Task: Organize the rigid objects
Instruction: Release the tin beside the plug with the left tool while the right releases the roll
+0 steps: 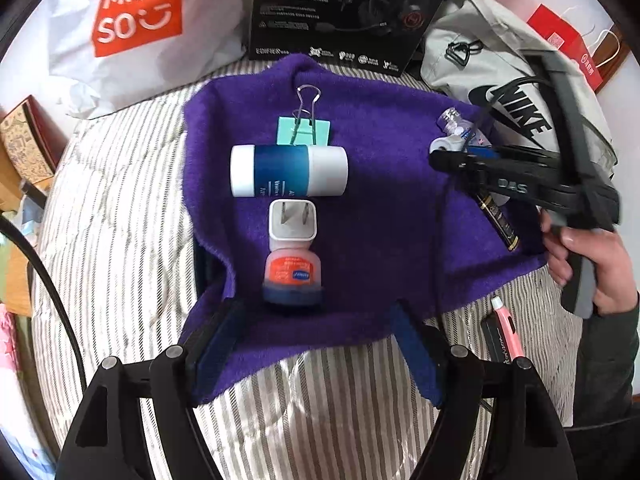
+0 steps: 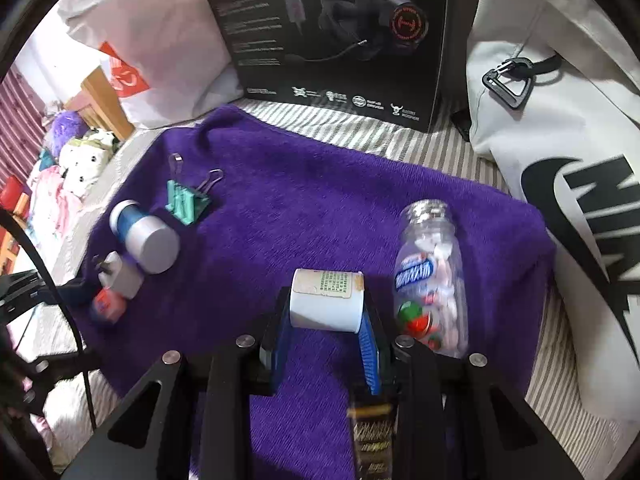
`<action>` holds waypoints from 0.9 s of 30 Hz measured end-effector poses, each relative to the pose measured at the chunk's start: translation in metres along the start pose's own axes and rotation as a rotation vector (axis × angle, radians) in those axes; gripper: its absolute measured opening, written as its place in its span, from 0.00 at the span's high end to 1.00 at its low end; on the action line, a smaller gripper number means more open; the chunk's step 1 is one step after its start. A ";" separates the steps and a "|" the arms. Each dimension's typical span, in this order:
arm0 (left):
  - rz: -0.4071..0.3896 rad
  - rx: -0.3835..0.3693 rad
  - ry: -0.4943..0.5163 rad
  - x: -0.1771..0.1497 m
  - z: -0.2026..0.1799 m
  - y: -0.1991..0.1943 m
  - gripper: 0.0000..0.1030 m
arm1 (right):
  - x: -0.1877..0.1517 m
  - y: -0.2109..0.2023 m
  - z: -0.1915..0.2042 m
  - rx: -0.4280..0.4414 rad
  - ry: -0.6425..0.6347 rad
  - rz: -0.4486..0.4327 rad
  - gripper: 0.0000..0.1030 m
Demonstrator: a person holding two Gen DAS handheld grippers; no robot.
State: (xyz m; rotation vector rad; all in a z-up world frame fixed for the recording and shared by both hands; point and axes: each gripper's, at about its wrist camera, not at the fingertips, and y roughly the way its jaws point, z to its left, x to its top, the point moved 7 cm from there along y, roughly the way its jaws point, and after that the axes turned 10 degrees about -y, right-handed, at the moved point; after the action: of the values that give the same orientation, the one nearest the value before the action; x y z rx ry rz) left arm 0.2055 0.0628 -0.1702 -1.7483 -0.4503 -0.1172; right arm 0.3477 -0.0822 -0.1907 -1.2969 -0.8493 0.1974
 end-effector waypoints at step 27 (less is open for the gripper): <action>-0.100 0.031 0.062 -0.045 -0.026 -0.038 0.27 | -0.053 -0.106 0.022 -0.059 -0.031 -0.071 0.46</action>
State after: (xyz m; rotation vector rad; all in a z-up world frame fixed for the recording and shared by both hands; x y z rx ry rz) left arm 0.1550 0.0336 -0.1437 -1.6872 -0.4917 -0.2339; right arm 0.2626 -0.1275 -0.1183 -1.3193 -0.9321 0.1377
